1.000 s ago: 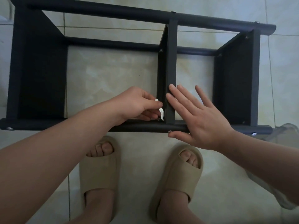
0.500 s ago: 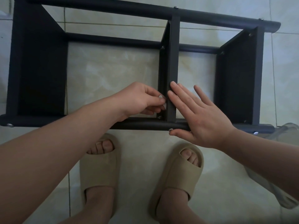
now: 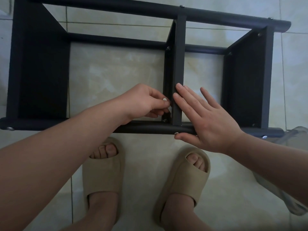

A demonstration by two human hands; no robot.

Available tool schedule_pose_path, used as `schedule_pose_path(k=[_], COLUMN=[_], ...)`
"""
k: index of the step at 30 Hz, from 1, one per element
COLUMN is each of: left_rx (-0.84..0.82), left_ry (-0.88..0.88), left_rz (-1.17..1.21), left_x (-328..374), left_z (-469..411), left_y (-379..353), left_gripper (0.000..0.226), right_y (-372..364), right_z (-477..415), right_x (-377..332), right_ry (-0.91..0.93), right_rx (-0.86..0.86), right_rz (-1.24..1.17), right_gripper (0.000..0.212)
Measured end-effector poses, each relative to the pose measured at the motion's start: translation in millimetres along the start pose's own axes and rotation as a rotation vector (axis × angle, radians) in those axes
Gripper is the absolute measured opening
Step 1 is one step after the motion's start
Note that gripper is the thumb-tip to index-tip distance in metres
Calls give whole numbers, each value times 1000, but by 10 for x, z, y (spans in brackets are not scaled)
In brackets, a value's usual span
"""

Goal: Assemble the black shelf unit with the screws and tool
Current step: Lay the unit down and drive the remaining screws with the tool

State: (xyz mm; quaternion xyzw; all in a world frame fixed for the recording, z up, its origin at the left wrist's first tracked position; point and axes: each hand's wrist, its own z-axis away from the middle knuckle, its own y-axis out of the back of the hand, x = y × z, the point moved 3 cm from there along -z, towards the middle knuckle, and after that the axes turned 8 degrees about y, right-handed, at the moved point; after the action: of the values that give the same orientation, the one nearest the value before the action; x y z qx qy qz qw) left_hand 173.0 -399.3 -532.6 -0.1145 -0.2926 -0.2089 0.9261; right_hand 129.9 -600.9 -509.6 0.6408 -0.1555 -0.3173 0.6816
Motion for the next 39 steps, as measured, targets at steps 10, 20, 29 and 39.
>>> schedule_pose_path(k=[10,20,29,39], left_rx=[-2,-13,-36,-65], left_ry=[10,-12,41,-2], left_rz=[78,0,-55,-178], left_x=[11,31,25,26], left_z=[-6,5,21,69], left_y=[0,-17,-42,-8], left_gripper=[9,13,19,19], right_y=[-3,-3,-8,11], right_z=[-2,-6,-6,-9], right_x=[-4,-6,-4,-7], right_ry=[-4,0,4,-2], right_rx=[7,13,20,-3], right_rz=[19,19,19,24], right_gripper=[95,94,94,95])
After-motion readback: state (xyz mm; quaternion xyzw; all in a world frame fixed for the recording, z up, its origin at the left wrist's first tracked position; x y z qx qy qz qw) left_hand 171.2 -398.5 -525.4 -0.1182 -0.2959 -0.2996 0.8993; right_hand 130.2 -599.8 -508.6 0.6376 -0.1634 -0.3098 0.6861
